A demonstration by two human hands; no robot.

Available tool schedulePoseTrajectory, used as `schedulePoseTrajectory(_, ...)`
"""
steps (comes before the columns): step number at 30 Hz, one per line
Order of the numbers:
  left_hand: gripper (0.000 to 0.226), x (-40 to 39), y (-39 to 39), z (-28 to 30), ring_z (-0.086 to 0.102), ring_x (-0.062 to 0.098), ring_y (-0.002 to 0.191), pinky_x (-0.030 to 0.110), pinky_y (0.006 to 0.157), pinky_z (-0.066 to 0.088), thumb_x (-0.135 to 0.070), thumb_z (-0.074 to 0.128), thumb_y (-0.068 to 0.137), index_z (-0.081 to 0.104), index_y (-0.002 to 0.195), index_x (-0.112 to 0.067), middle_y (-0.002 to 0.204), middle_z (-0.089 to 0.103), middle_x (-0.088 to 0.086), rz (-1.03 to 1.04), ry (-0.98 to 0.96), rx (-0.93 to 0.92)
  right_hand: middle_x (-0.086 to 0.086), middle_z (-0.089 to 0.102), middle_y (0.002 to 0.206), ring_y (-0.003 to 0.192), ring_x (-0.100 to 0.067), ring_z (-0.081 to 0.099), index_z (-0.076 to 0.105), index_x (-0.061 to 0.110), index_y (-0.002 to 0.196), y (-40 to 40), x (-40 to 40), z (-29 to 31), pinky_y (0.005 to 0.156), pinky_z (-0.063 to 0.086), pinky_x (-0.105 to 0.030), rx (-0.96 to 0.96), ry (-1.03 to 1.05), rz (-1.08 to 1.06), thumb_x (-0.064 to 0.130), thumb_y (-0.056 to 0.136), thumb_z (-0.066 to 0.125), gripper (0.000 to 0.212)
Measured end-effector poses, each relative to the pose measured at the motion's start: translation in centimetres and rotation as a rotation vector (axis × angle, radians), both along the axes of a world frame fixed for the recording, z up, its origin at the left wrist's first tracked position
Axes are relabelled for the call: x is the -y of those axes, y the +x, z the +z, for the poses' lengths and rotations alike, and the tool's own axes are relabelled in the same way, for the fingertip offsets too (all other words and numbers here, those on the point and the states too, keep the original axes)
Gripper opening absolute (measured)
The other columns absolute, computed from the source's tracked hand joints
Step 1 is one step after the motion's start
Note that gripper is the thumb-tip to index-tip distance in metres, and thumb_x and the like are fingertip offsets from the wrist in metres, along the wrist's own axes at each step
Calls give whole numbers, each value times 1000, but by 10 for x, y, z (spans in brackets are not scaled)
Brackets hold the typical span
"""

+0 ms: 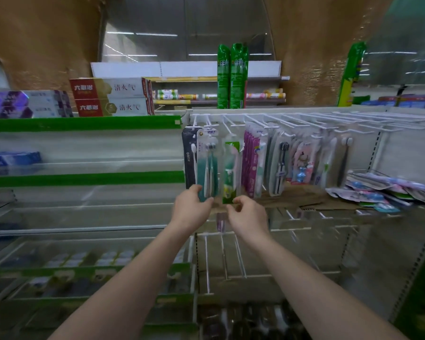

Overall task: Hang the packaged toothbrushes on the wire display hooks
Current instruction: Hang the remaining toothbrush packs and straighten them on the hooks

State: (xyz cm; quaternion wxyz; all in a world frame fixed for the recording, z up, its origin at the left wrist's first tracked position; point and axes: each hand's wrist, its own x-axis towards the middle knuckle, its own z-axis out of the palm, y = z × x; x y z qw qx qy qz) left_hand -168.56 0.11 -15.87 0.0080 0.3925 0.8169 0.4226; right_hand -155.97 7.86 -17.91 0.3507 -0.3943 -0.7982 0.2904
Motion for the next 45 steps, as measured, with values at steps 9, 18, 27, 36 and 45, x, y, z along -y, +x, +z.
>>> schedulePoseTrajectory(9, 48, -11, 44, -26, 53, 28, 124, 45, 101, 48, -36, 59, 95, 51, 140, -21, 135, 58, 7, -79, -210, -334, -2, 68, 121, 108, -23, 63, 61, 17, 132, 57, -16, -15, 93, 53, -38, 164, 50, -80, 37, 96, 61, 41)
schedulePoseTrajectory(18, 46, -67, 115, -30, 50, 30, 127, 47, 103, 47, -42, 58, 95, 53, 135, -20, 133, 57, 7, -122, -263, -442, -11, 64, 125, 119, -31, 56, 62, 13, 129, 129, -72, -30, 102, 45, -40, 266, 117, -112, 32, 95, 60, 39)
schedulePoseTrajectory(27, 45, -155, 215, -36, 46, 31, 129, 46, 105, 44, -39, 56, 94, 54, 136, -21, 137, 55, 5, -228, -281, -387, -7, 60, 130, 122, -28, 53, 59, 17, 136, 223, -149, -44, 104, 44, -42, 288, 114, -144, 35, 97, 60, 43)
schedulePoseTrajectory(36, 46, -233, 288, -38, 47, 31, 128, 45, 104, 44, -41, 57, 96, 54, 136, -20, 136, 56, 6, -285, -264, -399, -6, 63, 126, 118, -27, 57, 62, 20, 130, 301, -223, -47, 100, 47, -40, 333, 116, -196, 35, 94, 60, 39)
schedulePoseTrajectory(45, 45, -303, 307, -44, 48, 29, 125, 43, 103, 44, -40, 59, 94, 54, 136, -22, 132, 57, 5, -341, -269, -389, -2, 64, 119, 110, -24, 60, 65, 23, 125, 321, -281, -58, 97, 50, -43, 252, 37, -220, 29, 91, 63, 34)
